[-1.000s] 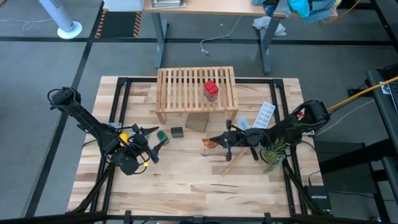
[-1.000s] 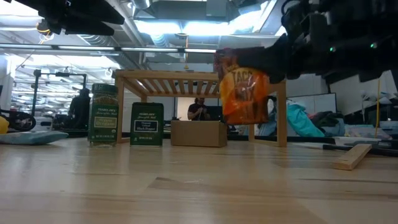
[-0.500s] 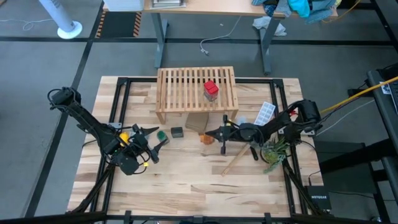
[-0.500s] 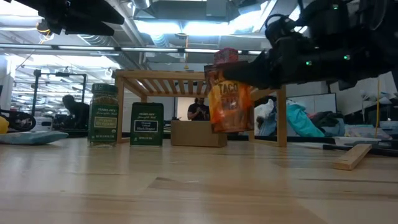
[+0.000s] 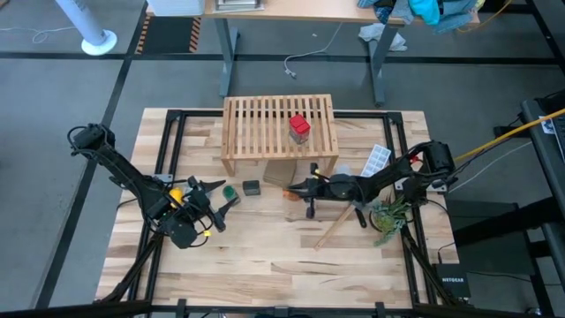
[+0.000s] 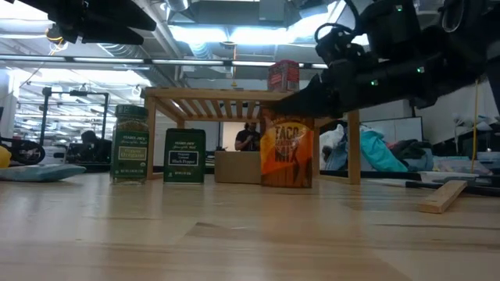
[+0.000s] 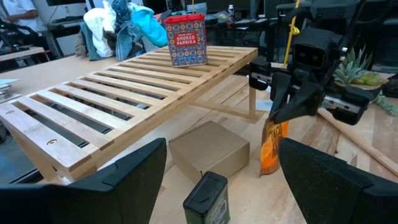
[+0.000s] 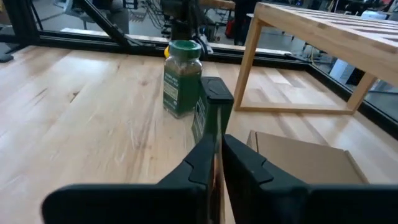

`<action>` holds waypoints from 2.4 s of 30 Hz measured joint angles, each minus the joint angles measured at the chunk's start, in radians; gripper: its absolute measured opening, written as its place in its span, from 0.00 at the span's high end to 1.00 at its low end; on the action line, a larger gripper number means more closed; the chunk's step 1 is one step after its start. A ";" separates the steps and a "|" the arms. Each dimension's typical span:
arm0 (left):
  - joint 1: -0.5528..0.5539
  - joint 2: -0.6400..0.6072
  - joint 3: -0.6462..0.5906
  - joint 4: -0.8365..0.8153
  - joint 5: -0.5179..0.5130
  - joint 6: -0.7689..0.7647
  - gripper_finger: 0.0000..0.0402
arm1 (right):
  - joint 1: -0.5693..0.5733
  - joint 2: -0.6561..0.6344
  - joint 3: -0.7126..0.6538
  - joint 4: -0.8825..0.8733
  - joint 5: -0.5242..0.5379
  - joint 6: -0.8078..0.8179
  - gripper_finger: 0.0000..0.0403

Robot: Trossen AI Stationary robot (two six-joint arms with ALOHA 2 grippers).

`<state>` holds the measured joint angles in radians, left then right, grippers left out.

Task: Shelf spices
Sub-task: Remove the orange seasoning pack from the shelf, then remove the red seasoning can from the shelf

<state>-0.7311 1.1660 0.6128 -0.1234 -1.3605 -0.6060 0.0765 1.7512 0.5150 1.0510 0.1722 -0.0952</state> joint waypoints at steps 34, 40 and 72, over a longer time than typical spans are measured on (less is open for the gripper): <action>0.001 0.000 0.000 0.006 0.082 -0.015 0.25 | 0.002 -0.183 0.179 -0.224 0.024 -0.095 0.77; 0.006 0.000 0.000 0.007 0.082 -0.010 0.25 | 0.002 -0.220 0.296 -0.544 0.102 -0.160 0.77; 0.458 0.000 0.000 0.532 0.602 0.725 0.25 | 0.002 -0.215 0.550 -0.876 0.330 -0.173 0.77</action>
<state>-0.2734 1.1656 0.6128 0.4084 -0.7583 0.1188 0.0780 1.5364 1.0653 0.1745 0.5021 -0.2680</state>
